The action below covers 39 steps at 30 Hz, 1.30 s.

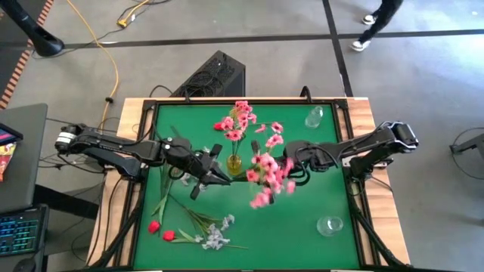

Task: Sort flowers into vase by color
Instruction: Put the pink flowers into the yellow vase

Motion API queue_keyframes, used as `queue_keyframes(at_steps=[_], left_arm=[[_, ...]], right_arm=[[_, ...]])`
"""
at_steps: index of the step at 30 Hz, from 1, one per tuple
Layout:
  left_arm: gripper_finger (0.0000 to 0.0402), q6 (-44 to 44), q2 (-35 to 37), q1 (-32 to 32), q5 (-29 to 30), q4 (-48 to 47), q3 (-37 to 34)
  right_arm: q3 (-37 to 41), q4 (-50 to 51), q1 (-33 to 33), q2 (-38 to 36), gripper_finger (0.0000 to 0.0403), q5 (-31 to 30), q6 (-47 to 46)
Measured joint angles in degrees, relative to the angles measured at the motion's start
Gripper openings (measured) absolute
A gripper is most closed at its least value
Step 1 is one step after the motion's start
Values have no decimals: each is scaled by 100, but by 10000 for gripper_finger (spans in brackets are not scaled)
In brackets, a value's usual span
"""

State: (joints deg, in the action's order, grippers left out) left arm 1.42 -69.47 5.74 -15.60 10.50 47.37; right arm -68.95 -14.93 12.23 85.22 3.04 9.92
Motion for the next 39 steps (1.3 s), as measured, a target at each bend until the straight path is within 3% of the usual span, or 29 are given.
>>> queue_keyframes(at_steps=[3,8,14,24,39], left_arm=[[63,-101,111,-34,109,-258,0],[135,-423,566,-238,468,-1007,0],[186,-420,1296,-652,830,-1518,0],[192,-415,1601,-1184,1202,-1621,0],[192,-533,1598,-1362,1312,-1936,0]], right_arm=[[7,439,0,-107,38,0,-234],[7,1454,-32,-597,22,-84,-172],[109,1714,-129,-1120,22,-776,190],[1061,-71,-771,-1095,22,-920,259],[1084,-481,-1057,-152,27,-909,367]])
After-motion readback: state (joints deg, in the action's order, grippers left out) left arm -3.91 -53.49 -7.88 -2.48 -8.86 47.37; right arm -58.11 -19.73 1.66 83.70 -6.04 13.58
